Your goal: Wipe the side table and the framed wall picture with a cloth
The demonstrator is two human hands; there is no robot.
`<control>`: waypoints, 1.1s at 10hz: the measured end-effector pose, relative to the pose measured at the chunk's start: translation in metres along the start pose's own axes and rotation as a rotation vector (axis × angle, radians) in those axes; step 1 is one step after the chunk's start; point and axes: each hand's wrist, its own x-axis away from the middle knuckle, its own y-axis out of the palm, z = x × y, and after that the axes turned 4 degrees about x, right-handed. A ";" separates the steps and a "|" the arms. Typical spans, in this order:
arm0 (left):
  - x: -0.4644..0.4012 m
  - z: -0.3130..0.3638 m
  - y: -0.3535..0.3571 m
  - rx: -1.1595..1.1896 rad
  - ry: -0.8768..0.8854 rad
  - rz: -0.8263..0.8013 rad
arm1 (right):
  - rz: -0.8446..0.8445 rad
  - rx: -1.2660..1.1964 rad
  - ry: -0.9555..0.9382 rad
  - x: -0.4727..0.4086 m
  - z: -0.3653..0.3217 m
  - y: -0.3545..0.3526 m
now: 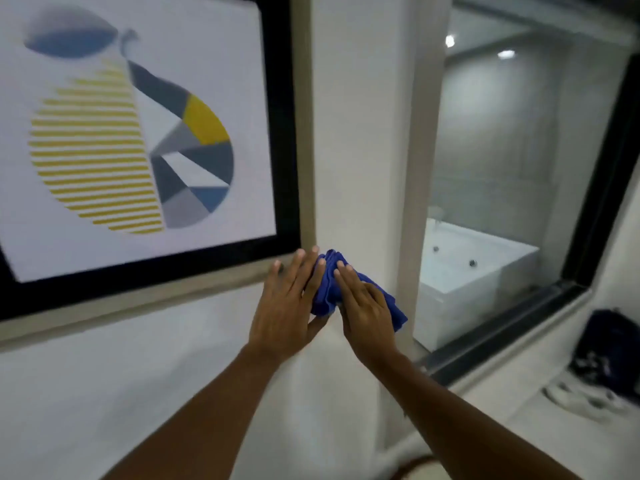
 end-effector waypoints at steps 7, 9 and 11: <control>0.442 0.446 0.441 0.631 0.202 -0.959 | -1.206 0.341 0.443 0.696 0.215 0.078; 0.444 0.450 0.450 0.604 0.230 -1.010 | -1.149 0.214 0.686 0.716 0.202 0.090; 0.364 0.422 0.423 0.494 0.347 -1.310 | -1.423 0.119 0.759 0.619 0.232 0.075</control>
